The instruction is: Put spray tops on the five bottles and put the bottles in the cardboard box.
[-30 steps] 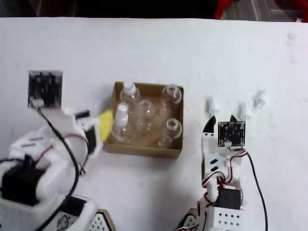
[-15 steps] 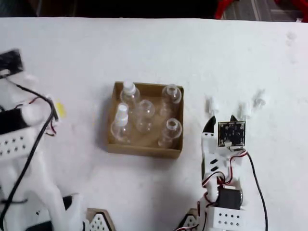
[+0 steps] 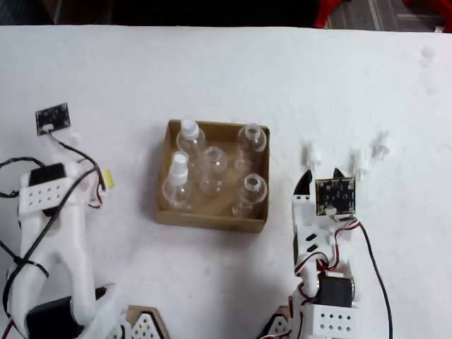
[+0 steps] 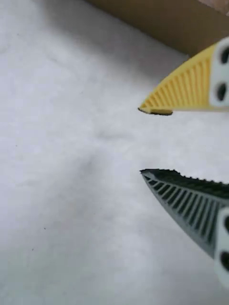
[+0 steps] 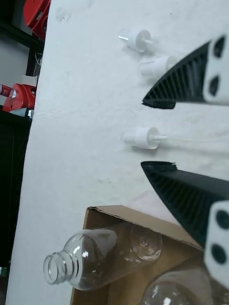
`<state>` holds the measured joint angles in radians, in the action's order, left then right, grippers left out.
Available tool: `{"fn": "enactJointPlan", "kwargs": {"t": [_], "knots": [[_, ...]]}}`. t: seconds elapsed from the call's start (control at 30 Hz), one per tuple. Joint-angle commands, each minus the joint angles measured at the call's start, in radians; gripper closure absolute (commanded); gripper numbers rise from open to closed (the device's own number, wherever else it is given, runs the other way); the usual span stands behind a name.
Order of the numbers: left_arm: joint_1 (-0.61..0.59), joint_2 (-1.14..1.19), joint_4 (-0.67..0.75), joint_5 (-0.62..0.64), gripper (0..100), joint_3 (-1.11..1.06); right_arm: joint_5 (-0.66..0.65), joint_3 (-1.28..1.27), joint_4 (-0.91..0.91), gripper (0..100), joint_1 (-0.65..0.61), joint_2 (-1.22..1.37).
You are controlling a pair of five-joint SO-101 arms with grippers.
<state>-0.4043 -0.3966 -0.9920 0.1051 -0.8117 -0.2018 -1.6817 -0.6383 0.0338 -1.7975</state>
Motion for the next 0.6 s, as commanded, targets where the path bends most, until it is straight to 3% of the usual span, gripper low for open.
{"fn": "enactJointPlan", "kwargs": {"t": [0.0,0.27,0.37,0.57], "knots": [[0.019,-0.001,0.213,-0.009,82,-0.084,-0.011,-0.008,0.002,83.6,0.004,-0.007],[0.07,-0.008,0.269,-0.014,82,-0.129,-0.015,-0.006,0.002,83.6,0.01,-0.007],[0.073,-0.008,0.269,-0.014,82,-0.129,-0.08,0.034,-0.002,83.9,0.012,-0.004],[0.073,-0.01,0.204,-0.008,82,-0.098,-0.103,0.087,0.007,83.8,0.03,-0.002]]}}
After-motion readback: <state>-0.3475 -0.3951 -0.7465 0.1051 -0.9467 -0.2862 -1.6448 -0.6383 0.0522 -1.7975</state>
